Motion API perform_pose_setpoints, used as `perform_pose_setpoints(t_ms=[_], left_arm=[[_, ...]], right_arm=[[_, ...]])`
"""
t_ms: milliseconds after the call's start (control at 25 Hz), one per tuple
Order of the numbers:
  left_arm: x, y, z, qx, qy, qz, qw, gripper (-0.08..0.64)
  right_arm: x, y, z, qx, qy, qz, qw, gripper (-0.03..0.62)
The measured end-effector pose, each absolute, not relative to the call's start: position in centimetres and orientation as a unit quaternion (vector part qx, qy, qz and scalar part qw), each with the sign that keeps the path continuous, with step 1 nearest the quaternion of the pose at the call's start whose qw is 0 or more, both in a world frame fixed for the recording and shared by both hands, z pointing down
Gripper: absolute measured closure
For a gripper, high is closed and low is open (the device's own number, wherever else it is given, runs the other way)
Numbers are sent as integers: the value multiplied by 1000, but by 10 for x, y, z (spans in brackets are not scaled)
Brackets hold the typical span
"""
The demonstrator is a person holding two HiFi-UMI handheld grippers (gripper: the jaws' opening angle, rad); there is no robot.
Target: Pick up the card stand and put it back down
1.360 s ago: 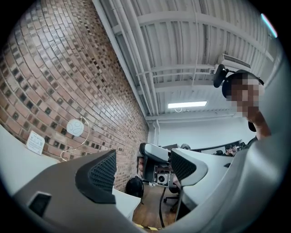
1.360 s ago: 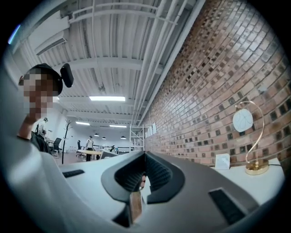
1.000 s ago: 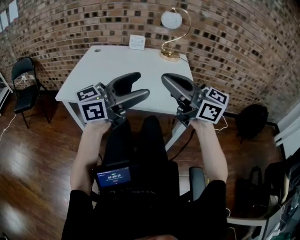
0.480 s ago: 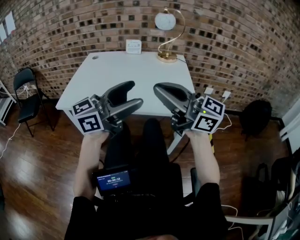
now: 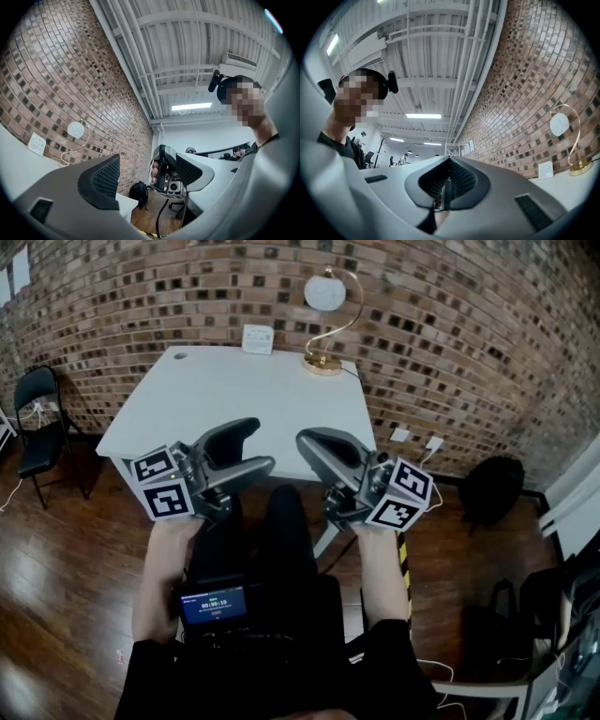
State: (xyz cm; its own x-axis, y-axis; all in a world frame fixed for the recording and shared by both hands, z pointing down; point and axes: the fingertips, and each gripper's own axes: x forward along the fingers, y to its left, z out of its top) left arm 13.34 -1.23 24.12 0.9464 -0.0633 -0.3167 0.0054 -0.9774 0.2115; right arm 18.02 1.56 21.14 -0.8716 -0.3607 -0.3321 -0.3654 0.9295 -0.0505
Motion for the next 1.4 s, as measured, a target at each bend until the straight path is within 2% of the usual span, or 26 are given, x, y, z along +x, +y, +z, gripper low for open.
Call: perform_pose_setpoints(t_ms=[800, 1400], left_arm=[[129, -2, 243, 982, -9, -162, 94, 186], [129, 3, 243, 984, -4, -159, 86, 186]], right_arm=[[164, 20, 224, -184, 973, 19, 137, 580], [161, 21, 224, -179, 974, 16, 138, 579]])
